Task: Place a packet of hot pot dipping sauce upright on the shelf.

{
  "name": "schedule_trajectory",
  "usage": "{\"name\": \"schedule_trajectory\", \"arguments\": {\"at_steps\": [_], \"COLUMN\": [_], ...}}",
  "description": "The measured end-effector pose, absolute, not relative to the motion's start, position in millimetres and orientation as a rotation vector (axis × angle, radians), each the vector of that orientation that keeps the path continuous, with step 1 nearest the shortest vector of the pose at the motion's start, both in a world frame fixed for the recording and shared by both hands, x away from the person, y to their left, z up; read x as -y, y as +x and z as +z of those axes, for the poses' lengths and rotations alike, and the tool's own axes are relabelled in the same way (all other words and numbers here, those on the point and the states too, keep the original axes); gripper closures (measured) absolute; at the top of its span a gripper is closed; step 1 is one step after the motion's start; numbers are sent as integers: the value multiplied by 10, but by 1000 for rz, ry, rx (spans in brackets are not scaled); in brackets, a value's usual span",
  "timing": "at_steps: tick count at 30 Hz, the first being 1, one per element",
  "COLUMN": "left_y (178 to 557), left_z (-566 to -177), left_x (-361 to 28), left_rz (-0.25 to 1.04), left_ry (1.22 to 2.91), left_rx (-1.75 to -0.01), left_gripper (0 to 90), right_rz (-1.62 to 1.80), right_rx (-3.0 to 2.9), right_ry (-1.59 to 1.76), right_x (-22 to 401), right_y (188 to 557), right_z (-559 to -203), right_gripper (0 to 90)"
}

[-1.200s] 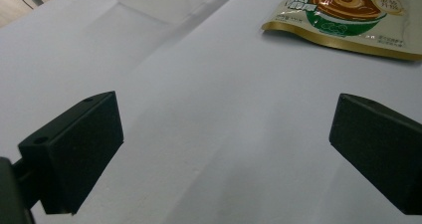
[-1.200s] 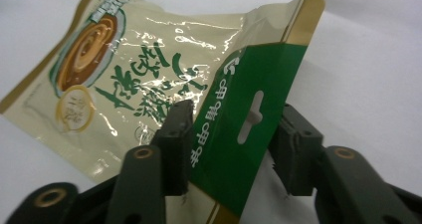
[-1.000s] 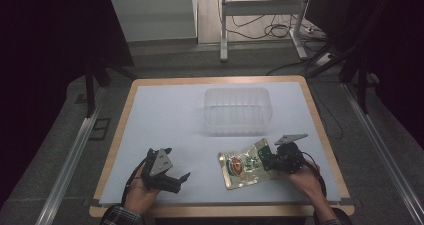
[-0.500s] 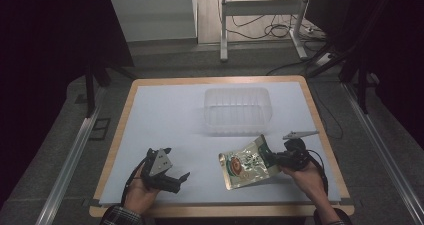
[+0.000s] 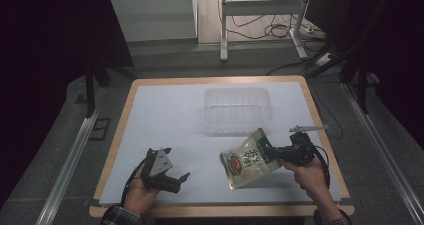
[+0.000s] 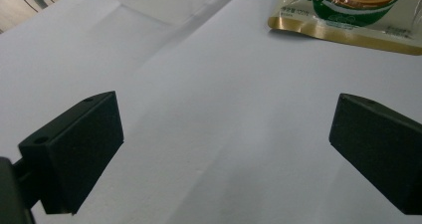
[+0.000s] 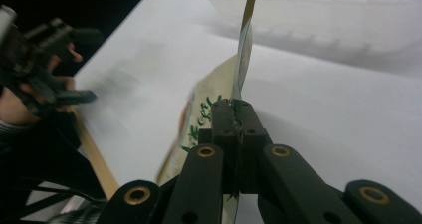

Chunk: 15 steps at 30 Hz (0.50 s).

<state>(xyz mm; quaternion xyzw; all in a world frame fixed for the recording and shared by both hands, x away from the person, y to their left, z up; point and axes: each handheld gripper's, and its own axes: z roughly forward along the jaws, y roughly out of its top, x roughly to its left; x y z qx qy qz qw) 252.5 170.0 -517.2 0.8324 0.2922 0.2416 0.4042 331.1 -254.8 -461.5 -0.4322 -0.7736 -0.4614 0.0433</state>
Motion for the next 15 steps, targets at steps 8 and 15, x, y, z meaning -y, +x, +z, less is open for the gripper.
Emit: {"name": "schedule_trajectory", "arguments": {"at_steps": [8, 15], "left_y": [2524, 2526], "left_z": [-5171, -5169], "left_x": [-1701, -1704], "left_rz": [611, 614], "left_ry": [2100, 2106], "left_rx": [-738, -735], "left_gripper": [4, 4], "right_rz": [-1465, -1496], "right_rx": [2289, 2276], "right_ry": [-1262, -1260], "right_x": [2495, 2493], "right_y": [3317, 3323], "right_z": [-4403, -4259], "right_gripper": [891, 891]}}
